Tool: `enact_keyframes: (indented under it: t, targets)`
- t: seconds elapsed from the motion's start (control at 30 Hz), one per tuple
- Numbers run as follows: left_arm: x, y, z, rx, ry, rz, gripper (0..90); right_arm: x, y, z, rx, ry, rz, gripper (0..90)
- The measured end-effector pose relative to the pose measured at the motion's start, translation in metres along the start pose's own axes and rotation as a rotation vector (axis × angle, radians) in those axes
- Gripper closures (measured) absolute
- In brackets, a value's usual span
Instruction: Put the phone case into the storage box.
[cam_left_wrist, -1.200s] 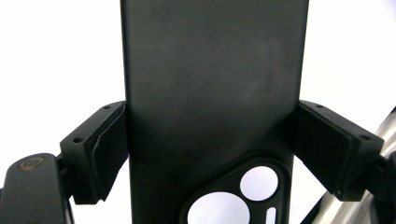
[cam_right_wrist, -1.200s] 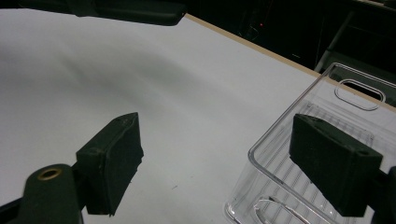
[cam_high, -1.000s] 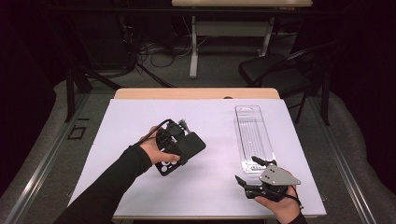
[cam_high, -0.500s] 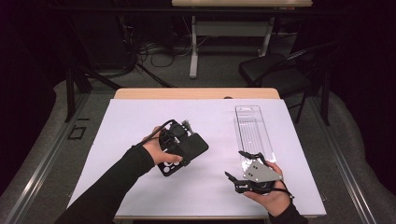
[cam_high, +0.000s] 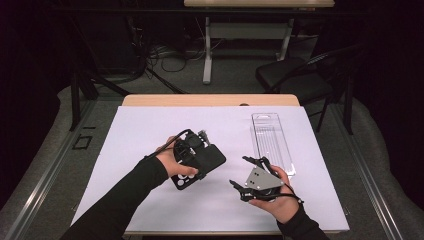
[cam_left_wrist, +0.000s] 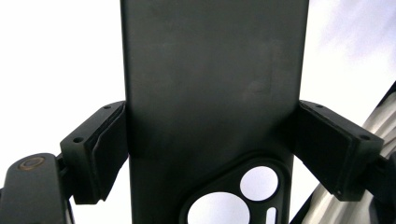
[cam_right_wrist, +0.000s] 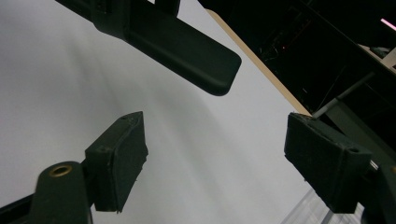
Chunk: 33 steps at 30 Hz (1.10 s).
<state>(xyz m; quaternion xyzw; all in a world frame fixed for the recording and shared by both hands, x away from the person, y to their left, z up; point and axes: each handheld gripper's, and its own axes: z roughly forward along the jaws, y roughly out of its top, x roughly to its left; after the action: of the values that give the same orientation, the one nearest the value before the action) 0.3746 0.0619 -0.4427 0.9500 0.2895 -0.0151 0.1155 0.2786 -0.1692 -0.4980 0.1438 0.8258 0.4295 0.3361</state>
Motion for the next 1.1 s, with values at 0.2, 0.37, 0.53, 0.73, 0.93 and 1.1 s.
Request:
enact_keyframes:
  t: [0.2,0.37,0.53,0.73,0.93,1.1]
  targets:
    - [-0.002,0.0,0.001,0.002,0.0,0.007,14.7,0.001,0.007,0.003,0.006,-0.015,-0.099,21.1]
    - [-0.004,-0.001,0.001,0.016,-0.007,0.016,14.7,0.002,0.01,0.003,0.027,-0.022,-0.178,24.7]
    - [-0.005,0.0,0.002,0.02,-0.007,0.023,14.7,0.004,0.01,0.004,0.042,-0.039,-0.262,26.6]
    - [-0.008,0.001,0.004,0.023,-0.009,0.024,14.7,0.008,0.011,0.005,0.059,-0.058,-0.347,28.7]
    - [-0.009,0.003,0.004,0.027,-0.015,0.032,14.8,0.011,0.013,0.007,0.065,-0.068,-0.404,29.5]
    - [-0.011,0.004,0.006,0.033,-0.017,0.032,14.8,0.012,0.012,0.008,0.072,-0.07,-0.422,30.6]
